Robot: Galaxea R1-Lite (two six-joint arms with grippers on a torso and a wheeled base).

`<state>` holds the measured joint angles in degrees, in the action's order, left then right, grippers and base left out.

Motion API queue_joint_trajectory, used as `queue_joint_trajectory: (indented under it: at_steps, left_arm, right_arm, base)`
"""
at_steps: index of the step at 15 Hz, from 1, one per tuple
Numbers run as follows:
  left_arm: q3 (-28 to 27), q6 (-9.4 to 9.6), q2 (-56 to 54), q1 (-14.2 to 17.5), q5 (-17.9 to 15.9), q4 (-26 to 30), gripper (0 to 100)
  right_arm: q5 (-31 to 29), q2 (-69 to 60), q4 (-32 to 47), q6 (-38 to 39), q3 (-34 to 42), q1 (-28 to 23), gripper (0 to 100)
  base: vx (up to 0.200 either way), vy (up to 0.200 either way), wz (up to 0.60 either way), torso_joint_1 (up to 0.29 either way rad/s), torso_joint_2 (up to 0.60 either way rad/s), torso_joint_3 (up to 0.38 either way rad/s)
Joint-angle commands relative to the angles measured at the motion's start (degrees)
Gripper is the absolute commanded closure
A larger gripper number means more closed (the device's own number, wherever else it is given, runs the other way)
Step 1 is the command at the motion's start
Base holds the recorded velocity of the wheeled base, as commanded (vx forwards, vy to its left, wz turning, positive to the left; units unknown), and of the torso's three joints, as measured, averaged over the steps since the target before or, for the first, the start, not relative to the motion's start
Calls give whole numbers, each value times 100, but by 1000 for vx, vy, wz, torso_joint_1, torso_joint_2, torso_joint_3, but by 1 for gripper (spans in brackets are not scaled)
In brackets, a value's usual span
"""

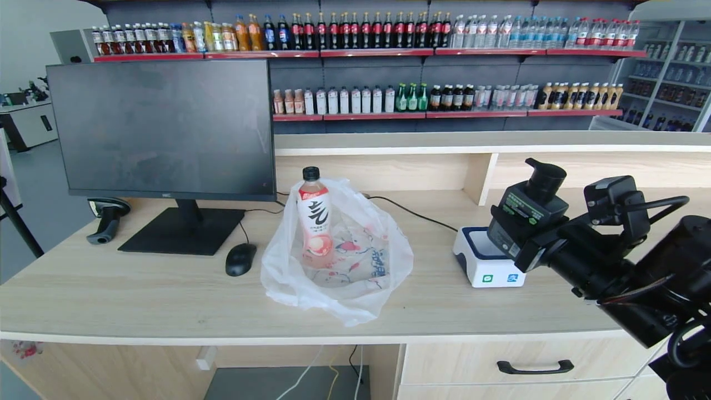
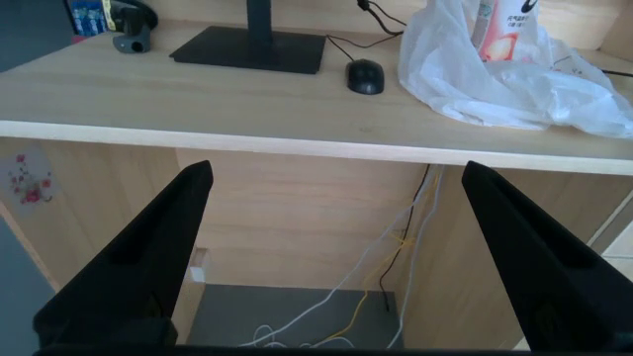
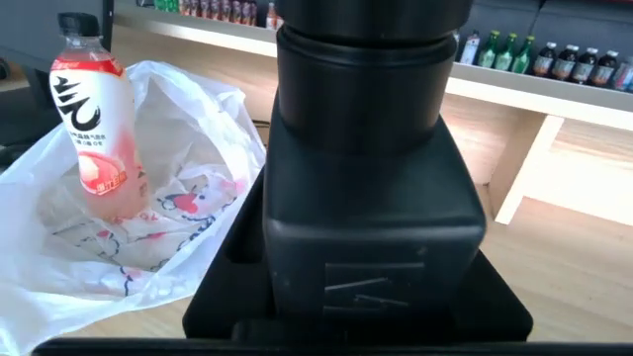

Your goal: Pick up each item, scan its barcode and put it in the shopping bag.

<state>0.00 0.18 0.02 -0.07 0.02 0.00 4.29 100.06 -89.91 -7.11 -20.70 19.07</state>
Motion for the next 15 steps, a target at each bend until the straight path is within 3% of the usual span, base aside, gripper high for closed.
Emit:
queue_joint_trajectory:
  at_steps: [1,6,15]
  left_arm:
    - [0,-1,-2,7,-2,0,0]
    - [0,-1,-2,7,-2,0,0]
    - [0,-1,-2,7,-2,-9,0]
  right_arm:
    - [2,22,-9,8,13,1,100]
    - [2,31,-9,60,13,1,100]
    - [2,40,-9,131,-4,1,100]
  base:
    - [0,0,0,0,0,0]
    - [0,0,0,0,0,0]
    - [0,0,533,4,3,4]
